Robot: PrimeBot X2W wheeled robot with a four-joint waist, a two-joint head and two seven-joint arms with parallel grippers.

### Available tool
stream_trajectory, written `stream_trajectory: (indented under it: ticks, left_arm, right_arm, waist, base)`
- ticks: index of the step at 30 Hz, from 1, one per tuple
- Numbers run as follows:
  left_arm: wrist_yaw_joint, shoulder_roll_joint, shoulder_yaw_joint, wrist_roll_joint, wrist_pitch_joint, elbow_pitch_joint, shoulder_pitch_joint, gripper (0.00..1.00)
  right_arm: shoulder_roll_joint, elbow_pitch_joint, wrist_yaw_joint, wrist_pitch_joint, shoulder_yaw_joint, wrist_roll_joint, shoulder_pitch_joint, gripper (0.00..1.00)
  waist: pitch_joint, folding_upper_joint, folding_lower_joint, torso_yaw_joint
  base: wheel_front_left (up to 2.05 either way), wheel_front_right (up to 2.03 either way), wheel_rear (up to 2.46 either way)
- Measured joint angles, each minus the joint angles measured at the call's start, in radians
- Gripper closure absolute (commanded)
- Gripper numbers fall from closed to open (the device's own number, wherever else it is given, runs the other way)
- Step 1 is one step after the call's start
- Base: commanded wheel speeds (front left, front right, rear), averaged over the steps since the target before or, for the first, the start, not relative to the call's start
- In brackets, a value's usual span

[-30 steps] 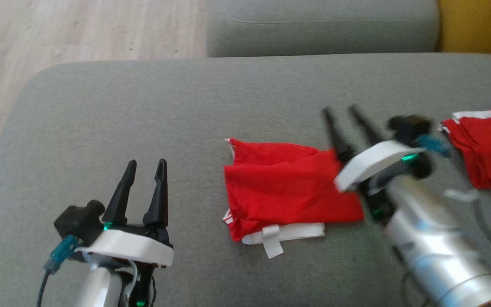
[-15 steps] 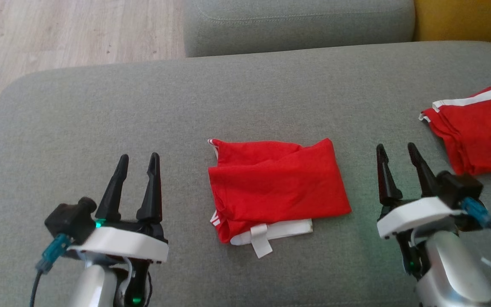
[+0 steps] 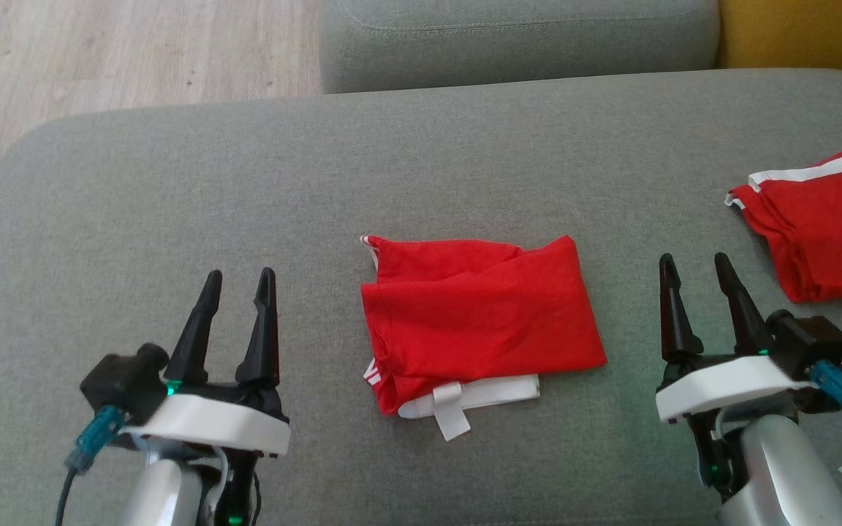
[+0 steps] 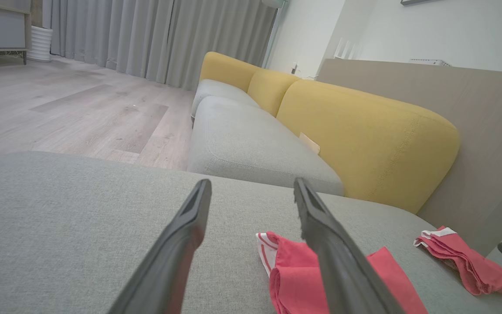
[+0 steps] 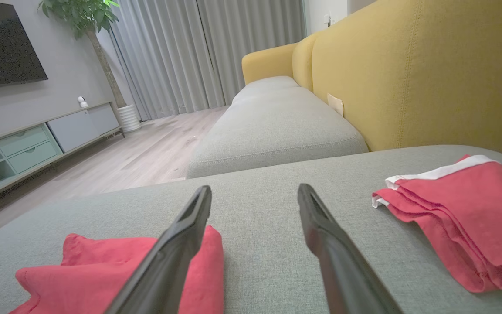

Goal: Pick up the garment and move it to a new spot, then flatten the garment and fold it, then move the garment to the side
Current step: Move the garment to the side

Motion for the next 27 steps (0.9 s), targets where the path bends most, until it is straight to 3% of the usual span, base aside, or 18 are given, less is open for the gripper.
stream_trajectory:
  ticks: [12, 18, 27]
  left_arm:
    - [-0.009, 0.0, -0.024, 0.0, 0.0, 0.0, -0.003, 0.0]
    - [-0.01, 0.0, -0.037, 0.0, 0.0, 0.002, -0.023, 0.0]
    - [-0.018, 0.0, -0.063, 0.0, 0.0, 0.02, -0.047, 0.0]
  right_arm:
    - [0.002, -0.014, 0.0, 0.047, -0.027, -0.009, 0.005, 0.0]
    - [0.002, 0.081, 0.0, 0.127, -0.045, -0.008, -0.018, 0.0]
    - [0.002, 0.251, 0.0, 0.194, 0.064, 0.108, -0.125, 0.0]
  waist:
    - [0.029, 0.0, 0.0, 0.019]
    - [0.064, 0.0, 0.0, 0.045]
    - [0.105, 0.0, 0.0, 0.101]
  base:
    - [0.0, 0.0, 0.0]
    - [0.0, 0.0, 0.0]
    - [0.0, 0.0, 0.0]
